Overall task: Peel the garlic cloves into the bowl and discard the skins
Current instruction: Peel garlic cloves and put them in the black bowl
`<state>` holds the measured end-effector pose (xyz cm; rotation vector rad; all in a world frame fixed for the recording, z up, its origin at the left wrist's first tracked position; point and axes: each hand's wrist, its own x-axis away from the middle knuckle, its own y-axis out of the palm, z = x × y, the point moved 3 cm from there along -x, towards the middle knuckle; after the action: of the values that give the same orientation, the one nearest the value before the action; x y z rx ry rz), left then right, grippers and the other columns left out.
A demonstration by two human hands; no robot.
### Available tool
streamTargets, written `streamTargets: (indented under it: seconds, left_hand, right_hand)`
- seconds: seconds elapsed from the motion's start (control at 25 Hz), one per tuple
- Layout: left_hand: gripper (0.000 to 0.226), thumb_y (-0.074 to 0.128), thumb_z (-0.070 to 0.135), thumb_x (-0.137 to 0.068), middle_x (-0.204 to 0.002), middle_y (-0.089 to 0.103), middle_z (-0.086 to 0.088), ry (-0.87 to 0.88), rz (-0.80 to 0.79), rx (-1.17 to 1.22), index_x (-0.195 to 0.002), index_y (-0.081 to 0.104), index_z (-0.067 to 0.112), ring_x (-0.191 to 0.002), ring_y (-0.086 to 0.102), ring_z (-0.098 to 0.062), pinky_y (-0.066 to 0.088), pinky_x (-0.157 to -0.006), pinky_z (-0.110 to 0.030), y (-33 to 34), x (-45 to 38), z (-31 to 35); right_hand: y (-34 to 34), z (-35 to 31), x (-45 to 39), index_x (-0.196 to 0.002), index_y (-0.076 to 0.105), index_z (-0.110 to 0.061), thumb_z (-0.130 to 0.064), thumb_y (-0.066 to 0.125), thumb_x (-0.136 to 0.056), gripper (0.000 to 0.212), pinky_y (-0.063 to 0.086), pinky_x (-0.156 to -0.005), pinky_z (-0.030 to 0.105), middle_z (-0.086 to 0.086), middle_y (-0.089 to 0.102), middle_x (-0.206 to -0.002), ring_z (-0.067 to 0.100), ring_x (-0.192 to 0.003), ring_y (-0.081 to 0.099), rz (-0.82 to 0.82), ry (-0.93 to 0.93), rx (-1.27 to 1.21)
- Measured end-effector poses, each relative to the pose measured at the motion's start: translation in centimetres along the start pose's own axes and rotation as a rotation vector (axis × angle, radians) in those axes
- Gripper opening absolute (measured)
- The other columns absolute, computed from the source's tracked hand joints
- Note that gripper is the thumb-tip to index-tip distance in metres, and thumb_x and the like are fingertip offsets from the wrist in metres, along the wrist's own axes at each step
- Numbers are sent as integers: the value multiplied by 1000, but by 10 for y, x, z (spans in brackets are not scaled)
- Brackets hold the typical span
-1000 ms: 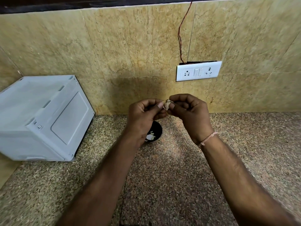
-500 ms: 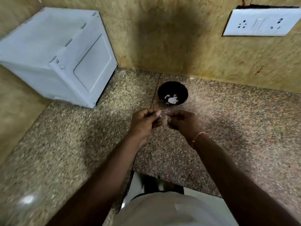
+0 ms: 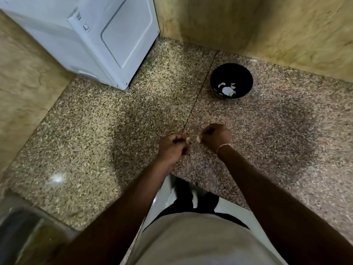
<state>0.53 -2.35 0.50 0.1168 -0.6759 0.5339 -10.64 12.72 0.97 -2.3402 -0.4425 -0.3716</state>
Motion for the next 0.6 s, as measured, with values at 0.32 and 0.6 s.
streamTargets:
  seconds: [0.32, 0.6]
  left_hand:
    - [16, 70, -4, -96, -78, 71, -11, -90, -153, -33, -86, 70, 9, -52, 68, -14, 60, -57, -28, 55, 11, -18]
    - [13, 78, -3, -88, -80, 70, -16, -125, -185, 0, -88, 69, 5, -51, 65, -18, 56, -48, -25, 76, 8, -16]
  right_hand:
    - [-18, 46, 40, -96, 81, -24, -14, 78, -90, 12, 61, -70, 38, -2, 77, -77, 10, -67, 69, -102, -41, -217]
    - [-28, 69, 43, -95, 78, -24, -10, 73, -94, 14, 62, -84, 56, 13, 78, -90, 34, -87, 76, -108, 0, -397]
